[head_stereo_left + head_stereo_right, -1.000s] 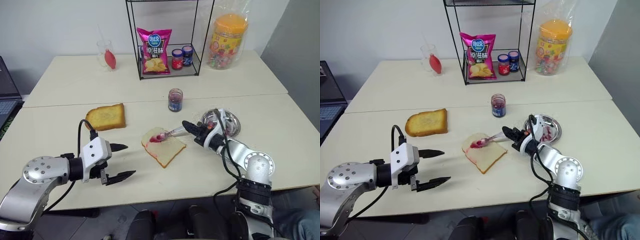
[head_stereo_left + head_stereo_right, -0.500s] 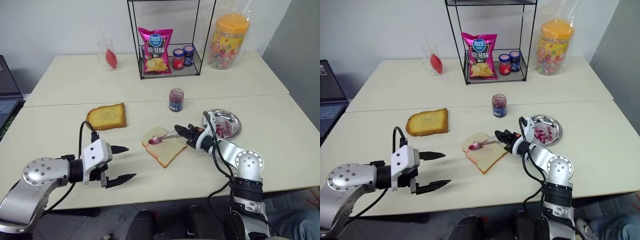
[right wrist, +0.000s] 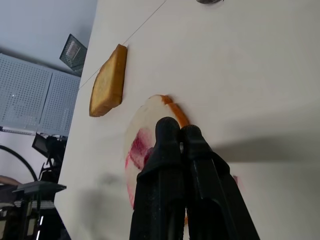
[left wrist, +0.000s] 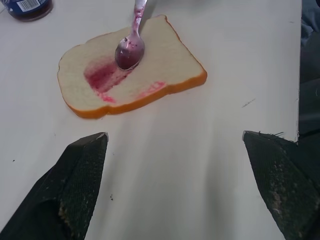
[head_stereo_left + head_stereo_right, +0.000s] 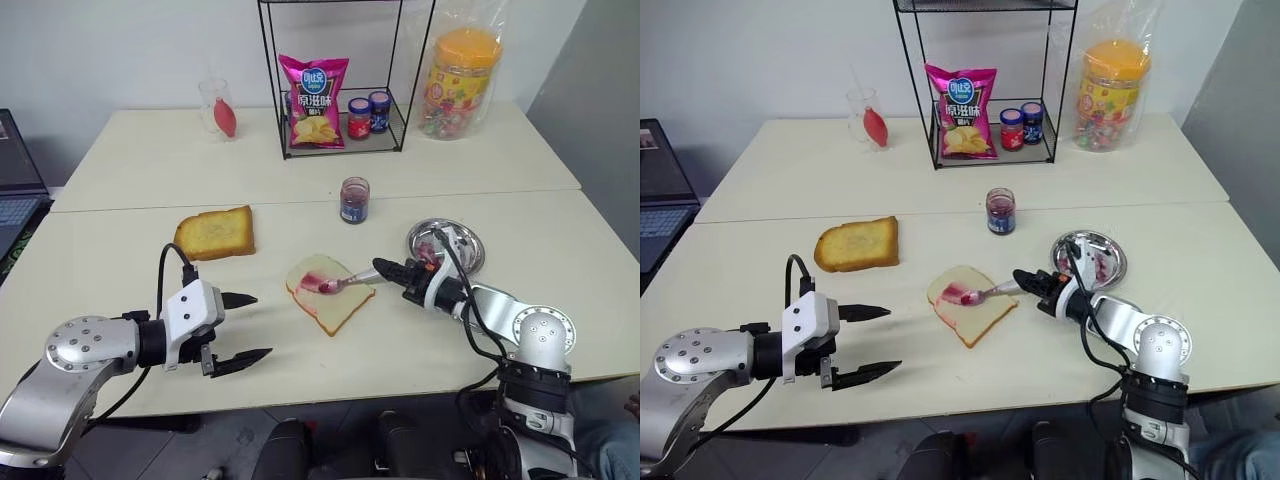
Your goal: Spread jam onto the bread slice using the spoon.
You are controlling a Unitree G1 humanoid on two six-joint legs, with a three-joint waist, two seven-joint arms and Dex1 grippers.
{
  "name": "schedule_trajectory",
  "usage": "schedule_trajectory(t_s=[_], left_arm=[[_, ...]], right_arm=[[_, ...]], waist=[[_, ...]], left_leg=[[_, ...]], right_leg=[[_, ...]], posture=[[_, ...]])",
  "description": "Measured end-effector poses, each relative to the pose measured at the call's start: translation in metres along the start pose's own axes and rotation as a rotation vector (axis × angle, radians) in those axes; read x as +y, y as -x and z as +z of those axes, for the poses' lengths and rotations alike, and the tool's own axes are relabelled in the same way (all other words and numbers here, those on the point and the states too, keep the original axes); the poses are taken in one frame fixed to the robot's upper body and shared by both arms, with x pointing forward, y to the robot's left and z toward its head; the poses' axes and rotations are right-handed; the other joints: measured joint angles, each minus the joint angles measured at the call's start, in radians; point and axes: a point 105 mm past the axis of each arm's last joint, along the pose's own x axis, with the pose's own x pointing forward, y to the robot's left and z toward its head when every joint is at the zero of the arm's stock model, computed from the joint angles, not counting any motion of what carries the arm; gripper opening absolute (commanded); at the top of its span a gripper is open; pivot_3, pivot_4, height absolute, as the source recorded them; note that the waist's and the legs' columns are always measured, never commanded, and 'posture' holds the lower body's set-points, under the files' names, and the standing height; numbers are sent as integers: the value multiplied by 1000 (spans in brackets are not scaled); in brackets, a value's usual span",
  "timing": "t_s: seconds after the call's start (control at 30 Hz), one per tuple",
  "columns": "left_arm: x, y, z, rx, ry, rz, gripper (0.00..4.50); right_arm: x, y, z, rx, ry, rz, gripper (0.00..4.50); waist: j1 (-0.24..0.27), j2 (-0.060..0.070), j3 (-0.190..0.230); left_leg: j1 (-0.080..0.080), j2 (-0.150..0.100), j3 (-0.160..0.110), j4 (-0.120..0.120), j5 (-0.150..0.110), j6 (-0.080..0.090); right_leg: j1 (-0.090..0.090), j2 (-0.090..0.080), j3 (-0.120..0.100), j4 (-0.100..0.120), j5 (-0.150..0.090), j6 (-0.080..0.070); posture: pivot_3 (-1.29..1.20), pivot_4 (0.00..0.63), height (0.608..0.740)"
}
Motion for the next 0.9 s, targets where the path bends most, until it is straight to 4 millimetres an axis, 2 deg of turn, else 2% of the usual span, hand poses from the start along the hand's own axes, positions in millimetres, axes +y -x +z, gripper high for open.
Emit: schedule_trajectory(t_s=[0.07,0.17,0.37,0.6,0.73,0.9], left_arm=[[0,0,0,1,1,0,4500],[1,0,1,-2,-5,2,4500],[2,0,3,-3,-9,4,4500],[3,0,4,-5,-14,8,4500],[4,0,4,-6,-15,7,4500],[3,-1,5,-7,-18,4,4500]], right_arm=[[2,8,6,-5,14,7,24],[14,4,12,-32,3,53,24],[31,-30,19,-63,-49,85,24],[24,-50,4,-16,-55,41,24],[22,-49,0,-2,-52,37,24],[15,-30,-2,4,-34,30,24]], waist=[[-1,0,0],[-8,0,0],[-6,0,0],[-4,0,0],[-2,0,0],[-2,0,0]], left_leg=[[0,0,0,0,0,0],[1,2,1,0,0,0],[1,3,0,-1,0,0],[0,1,1,-1,0,0],[0,1,0,0,0,0],[0,2,0,-1,0,0]], right_leg=[[0,0,0,0,0,0],[0,1,1,1,0,0],[-1,4,0,1,0,-1],[-1,1,1,-1,0,-1],[-1,1,0,0,0,-1],[-1,1,0,0,0,-1]], posture=[[0,150,740],[0,150,740],[0,150,740],[0,150,740],[0,150,740],[0,150,740]])
